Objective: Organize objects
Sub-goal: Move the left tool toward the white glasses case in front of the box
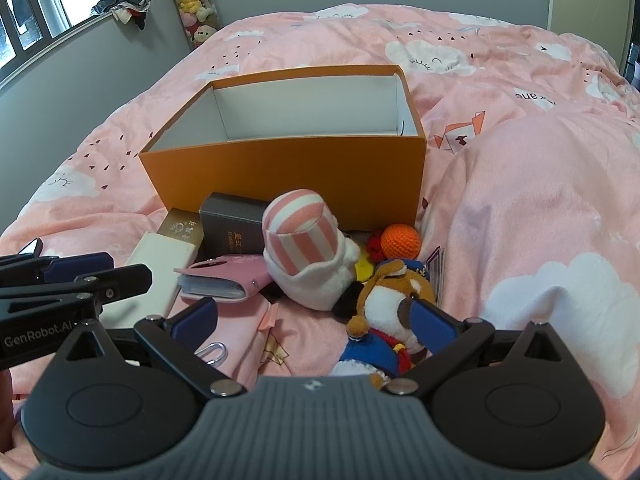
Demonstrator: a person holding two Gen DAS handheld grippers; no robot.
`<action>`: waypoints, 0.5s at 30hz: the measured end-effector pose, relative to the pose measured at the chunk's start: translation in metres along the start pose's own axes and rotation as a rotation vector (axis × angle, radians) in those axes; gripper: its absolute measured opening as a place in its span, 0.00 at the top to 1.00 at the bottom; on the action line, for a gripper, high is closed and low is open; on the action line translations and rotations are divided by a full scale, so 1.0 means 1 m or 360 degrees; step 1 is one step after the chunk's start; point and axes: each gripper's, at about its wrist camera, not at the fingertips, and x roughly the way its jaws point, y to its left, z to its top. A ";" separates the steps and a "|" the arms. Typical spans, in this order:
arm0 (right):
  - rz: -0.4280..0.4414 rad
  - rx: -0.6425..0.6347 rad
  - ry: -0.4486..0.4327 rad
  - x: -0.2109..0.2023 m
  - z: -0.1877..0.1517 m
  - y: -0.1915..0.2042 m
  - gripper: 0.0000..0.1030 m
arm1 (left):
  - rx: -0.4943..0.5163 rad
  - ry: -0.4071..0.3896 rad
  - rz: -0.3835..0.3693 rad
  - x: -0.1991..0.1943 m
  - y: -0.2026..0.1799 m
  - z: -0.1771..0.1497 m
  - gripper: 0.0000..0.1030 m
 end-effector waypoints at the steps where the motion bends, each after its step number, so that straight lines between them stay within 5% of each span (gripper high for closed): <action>1: 0.0000 0.0000 0.0000 0.000 0.000 0.000 0.01 | 0.0000 0.0000 0.0000 0.000 0.000 0.000 0.49; 15: 0.0002 -0.0002 0.0012 0.001 -0.001 0.000 0.01 | 0.0004 0.0000 -0.0010 0.000 -0.001 -0.001 0.49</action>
